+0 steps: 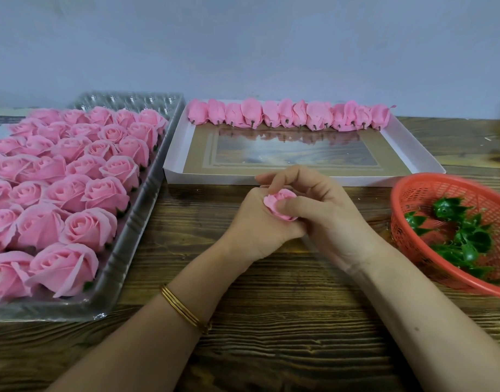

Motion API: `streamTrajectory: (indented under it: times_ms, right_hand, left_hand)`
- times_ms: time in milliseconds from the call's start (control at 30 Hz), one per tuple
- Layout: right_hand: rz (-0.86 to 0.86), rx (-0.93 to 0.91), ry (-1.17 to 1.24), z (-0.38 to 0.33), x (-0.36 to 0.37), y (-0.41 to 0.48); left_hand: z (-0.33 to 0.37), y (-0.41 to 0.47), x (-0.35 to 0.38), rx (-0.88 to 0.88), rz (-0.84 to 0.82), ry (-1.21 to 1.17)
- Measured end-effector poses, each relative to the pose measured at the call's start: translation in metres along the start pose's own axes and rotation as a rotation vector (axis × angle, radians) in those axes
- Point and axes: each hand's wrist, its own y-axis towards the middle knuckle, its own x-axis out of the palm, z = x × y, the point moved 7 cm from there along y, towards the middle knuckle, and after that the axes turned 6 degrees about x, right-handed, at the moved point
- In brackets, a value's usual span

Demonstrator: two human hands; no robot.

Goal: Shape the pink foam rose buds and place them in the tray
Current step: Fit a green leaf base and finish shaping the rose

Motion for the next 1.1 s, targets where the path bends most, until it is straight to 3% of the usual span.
streamTrajectory:
  times_ms: [533, 800, 967, 1100]
  right_hand:
    - [-0.076, 0.013, -0.066, 0.001, 0.008, -0.002]
    - [-0.114, 0.014, -0.082, 0.006, 0.009, 0.0]
    - [-0.031, 0.143, 0.194, 0.013, -0.004, 0.006]
    - [0.081, 0.134, 0.334, 0.014, -0.014, 0.008]
  left_hand:
    - [0.006, -0.003, 0.001, -0.027, -0.043, 0.008]
    - [0.008, -0.002, 0.003, 0.031, -0.074, 0.14]
    - [0.001, -0.001, -0.002, -0.002, 0.018, 0.031]
    - [0.002, 0.0, -0.01, 0.053, 0.128, -0.047]
